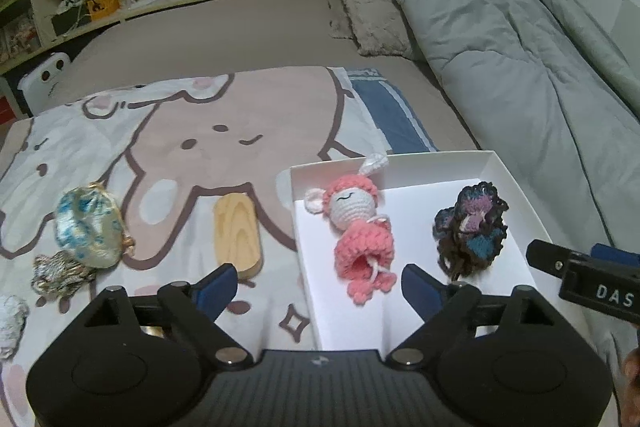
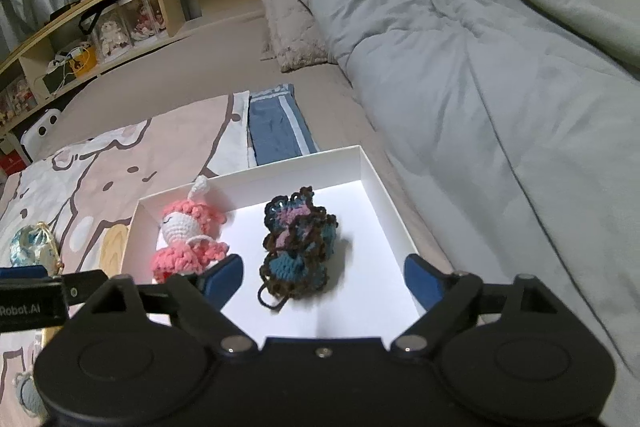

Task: Organize objects
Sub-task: 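Open both grippers to release the bunny and crochet piece into the box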

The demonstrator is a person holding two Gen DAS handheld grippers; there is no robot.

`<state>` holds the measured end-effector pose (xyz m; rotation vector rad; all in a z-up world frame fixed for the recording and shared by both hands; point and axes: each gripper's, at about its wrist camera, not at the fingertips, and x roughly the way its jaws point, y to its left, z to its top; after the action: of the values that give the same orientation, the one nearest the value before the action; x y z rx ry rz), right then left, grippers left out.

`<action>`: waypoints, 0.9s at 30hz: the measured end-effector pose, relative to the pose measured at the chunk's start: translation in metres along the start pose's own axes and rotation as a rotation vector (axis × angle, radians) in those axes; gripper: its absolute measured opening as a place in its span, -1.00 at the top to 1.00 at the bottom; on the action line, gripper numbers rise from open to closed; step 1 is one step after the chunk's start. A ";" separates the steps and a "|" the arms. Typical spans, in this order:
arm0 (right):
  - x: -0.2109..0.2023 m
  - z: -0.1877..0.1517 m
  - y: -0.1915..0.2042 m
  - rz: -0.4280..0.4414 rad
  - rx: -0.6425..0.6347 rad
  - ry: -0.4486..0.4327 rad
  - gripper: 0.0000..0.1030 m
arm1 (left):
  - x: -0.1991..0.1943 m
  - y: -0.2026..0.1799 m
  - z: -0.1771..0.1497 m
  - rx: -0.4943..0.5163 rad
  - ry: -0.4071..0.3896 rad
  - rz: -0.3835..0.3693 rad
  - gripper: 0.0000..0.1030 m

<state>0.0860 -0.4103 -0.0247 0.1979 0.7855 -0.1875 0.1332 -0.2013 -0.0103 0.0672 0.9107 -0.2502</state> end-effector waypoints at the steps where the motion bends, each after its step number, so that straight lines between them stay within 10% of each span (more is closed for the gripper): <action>1: -0.004 -0.002 0.001 0.001 -0.007 -0.003 -0.89 | -0.003 0.002 -0.002 -0.006 -0.002 0.001 -0.77; 27: -0.037 -0.024 0.032 0.001 -0.064 -0.029 -1.00 | -0.062 0.072 -0.037 -0.074 -0.085 0.057 -0.98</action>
<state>0.0516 -0.3696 -0.0114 0.1345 0.7610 -0.1640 0.0856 -0.1138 0.0122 0.0139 0.8315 -0.1649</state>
